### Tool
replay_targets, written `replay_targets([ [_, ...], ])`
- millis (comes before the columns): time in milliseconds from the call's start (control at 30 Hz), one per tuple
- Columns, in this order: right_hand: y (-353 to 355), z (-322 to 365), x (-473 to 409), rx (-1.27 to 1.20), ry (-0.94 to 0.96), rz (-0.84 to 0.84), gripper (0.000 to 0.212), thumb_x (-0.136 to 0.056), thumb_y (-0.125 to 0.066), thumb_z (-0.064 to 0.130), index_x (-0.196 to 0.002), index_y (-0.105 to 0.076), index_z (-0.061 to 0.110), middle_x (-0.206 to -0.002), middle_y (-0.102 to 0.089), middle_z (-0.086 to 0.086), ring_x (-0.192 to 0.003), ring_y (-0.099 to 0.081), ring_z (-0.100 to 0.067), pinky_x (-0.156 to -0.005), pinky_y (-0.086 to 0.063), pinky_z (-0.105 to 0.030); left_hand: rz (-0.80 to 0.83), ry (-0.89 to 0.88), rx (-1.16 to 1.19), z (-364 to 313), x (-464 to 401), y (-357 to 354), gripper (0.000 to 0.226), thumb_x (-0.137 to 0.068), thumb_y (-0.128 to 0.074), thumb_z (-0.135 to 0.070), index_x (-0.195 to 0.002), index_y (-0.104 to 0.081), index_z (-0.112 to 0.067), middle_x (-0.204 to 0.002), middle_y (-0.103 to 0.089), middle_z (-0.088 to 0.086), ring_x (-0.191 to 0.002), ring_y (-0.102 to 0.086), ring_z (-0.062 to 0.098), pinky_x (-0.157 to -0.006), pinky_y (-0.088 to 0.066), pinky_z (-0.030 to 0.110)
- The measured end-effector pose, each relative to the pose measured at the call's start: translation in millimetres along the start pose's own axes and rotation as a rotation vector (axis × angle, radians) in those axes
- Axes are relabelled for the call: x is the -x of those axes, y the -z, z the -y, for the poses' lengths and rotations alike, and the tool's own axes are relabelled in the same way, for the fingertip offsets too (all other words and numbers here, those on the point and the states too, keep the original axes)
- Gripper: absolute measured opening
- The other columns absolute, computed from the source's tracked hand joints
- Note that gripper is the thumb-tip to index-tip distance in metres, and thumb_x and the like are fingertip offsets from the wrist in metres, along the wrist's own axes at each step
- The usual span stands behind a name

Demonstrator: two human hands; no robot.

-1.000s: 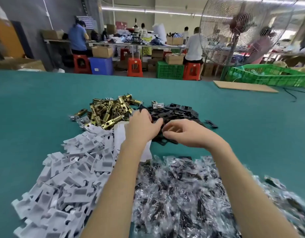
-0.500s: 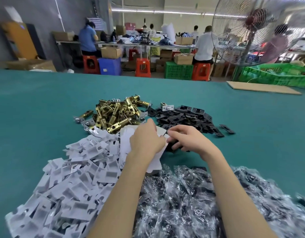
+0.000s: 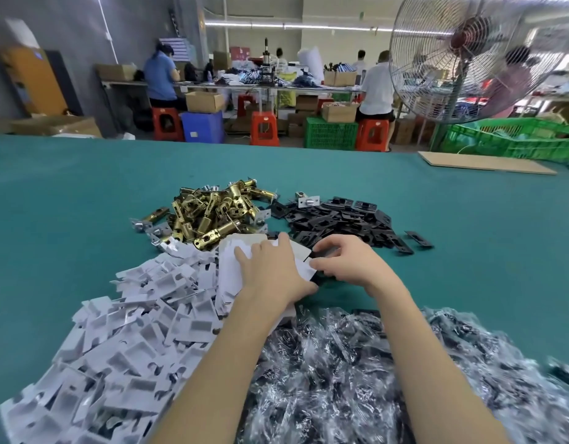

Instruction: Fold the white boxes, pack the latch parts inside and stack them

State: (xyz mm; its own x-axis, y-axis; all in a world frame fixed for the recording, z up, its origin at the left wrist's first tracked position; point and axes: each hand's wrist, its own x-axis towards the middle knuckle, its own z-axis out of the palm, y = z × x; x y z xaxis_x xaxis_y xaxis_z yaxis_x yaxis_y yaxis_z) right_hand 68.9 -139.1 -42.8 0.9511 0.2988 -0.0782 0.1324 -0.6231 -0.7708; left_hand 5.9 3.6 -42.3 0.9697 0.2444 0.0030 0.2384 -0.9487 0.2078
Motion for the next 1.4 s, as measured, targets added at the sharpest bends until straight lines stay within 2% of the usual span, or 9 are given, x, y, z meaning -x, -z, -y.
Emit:
replay_targets([
  [200, 23.6, 4.1, 8.5, -0.423, -0.058, -0.029, 0.016, -0.091, -0.074, 0.027, -0.097, -0.068, 0.014, -0.072, -0.074, 0.001, -0.057, -0.068, -0.011, -0.053, -0.053, -0.02, -0.129, -0.256, 0.519, -0.4, -1.9, 13.2, 0.093, -0.064, -0.087, -0.043, -0.136, -0.029, -0.034, -0.134, -0.036, -0.006, -0.12, -0.046, 0.021, -0.091, -0.049, 0.04],
  [333, 37.6, 4.5, 14.2, -0.521, -0.072, 0.088, 0.018, -0.097, -0.067, 0.024, -0.089, -0.071, 0.008, -0.075, -0.071, -0.003, -0.062, -0.065, -0.016, -0.069, -0.056, -0.029, -0.14, -0.342, 0.493, -3.9, -0.9, 14.7, 0.104, -0.058, -0.087, -0.049, -0.137, -0.02, -0.043, -0.142, -0.041, -0.01, -0.122, -0.048, 0.02, -0.105, -0.043, 0.047],
  [433, 46.0, 7.0, 18.0, -0.623, -0.075, 0.122, 0.018, -0.1, -0.062, 0.019, -0.091, -0.072, 0.006, -0.075, -0.073, -0.003, -0.065, -0.071, -0.014, -0.06, -0.059, -0.024, -0.142, -0.321, 0.526, -3.2, -2.7, 14.9, 0.115, -0.054, -0.086, -0.055, -0.147, -0.021, -0.034, -0.141, -0.045, -0.008, -0.123, -0.049, 0.022, -0.104, -0.045, 0.045],
  [733, 54.9, 13.3, 24.6, -0.483, 0.08, -0.036, 0.025, -0.083, -0.078, 0.008, -0.103, -0.078, 0.023, -0.086, -0.079, 0.004, -0.069, -0.074, -0.011, -0.056, -0.058, -0.025, -0.271, -0.509, 0.456, 7.4, -4.0, 25.7, 0.104, -0.063, -0.091, -0.041, -0.148, -0.034, -0.021, -0.14, -0.041, -0.008, -0.128, -0.041, 0.016, -0.109, -0.039, 0.039],
  [900, 54.9, 23.3, 27.3, -0.18, 0.179, -0.289, 0.014, -0.07, -0.081, 0.026, -0.082, -0.076, 0.018, -0.069, -0.074, -0.001, -0.055, -0.065, -0.012, -0.054, -0.058, -0.033, -0.366, -0.58, 0.594, 2.8, 1.1, 36.2, 0.082, -0.066, -0.089, -0.025, -0.136, -0.046, -0.021, -0.128, -0.053, -0.008, -0.117, -0.052, 0.017, -0.1, -0.046, 0.041],
  [1033, 53.7, 29.1, 28.6, -0.19, 0.198, -0.439, 0.014, -0.078, -0.078, 0.028, -0.086, -0.071, 0.018, -0.072, -0.074, -0.005, -0.063, -0.07, -0.021, -0.067, -0.062, -0.043, -0.425, -0.564, 0.655, -1.9, 2.5, 39.0, 0.071, -0.068, -0.089, -0.025, -0.128, -0.051, -0.025, -0.118, -0.06, -0.011, -0.104, -0.058, 0.012, -0.088, -0.052, 0.036],
  [1167, 60.7, 35.7, 34.5, -0.648, 0.321, -0.204, 0.039, -0.089, -0.077, 0.038, -0.116, -0.053, 0.024, -0.103, -0.075, -0.006, -0.081, -0.076, -0.022, -0.067, -0.06, -0.031, -0.427, -0.462, 0.948, -2.6, 3.8, 43.0, 0.063, -0.073, -0.092, -0.032, -0.123, -0.055, -0.031, -0.11, -0.066, -0.019, -0.098, -0.064, -0.002, -0.075, -0.051, 0.014],
  [1300, 58.1, 38.5, 37.2, -0.615, 0.47, -0.216, 0.059, -0.07, -0.086, 0.038, -0.105, -0.039, 0.029, -0.108, -0.077, 0.001, -0.086, -0.076, -0.032, -0.082, -0.062, -0.044, -0.411, -0.37, 1.123, -2.4, 3.7, 44.0, 0.052, -0.075, -0.09, -0.037, -0.115, -0.059, -0.029, -0.099, -0.072, -0.01, -0.091, -0.071, 0.008, -0.072, -0.056, 0.024],
  [1400, 51.0, 43.4, 35.6, -0.503, 0.518, -0.229, 0.055, -0.065, -0.09, 0.04, -0.093, -0.044, 0.025, -0.109, -0.076, -0.001, -0.082, -0.077, -0.019, -0.074, -0.059, -0.032, -0.433, -0.33, 1.232, -6.8, 4.7, 40.6, 0.047, -0.076, -0.09, -0.032, -0.111, -0.059, -0.027, -0.095, -0.074, -0.009, -0.087, -0.072, 0.009, -0.073, -0.061, 0.033],
])
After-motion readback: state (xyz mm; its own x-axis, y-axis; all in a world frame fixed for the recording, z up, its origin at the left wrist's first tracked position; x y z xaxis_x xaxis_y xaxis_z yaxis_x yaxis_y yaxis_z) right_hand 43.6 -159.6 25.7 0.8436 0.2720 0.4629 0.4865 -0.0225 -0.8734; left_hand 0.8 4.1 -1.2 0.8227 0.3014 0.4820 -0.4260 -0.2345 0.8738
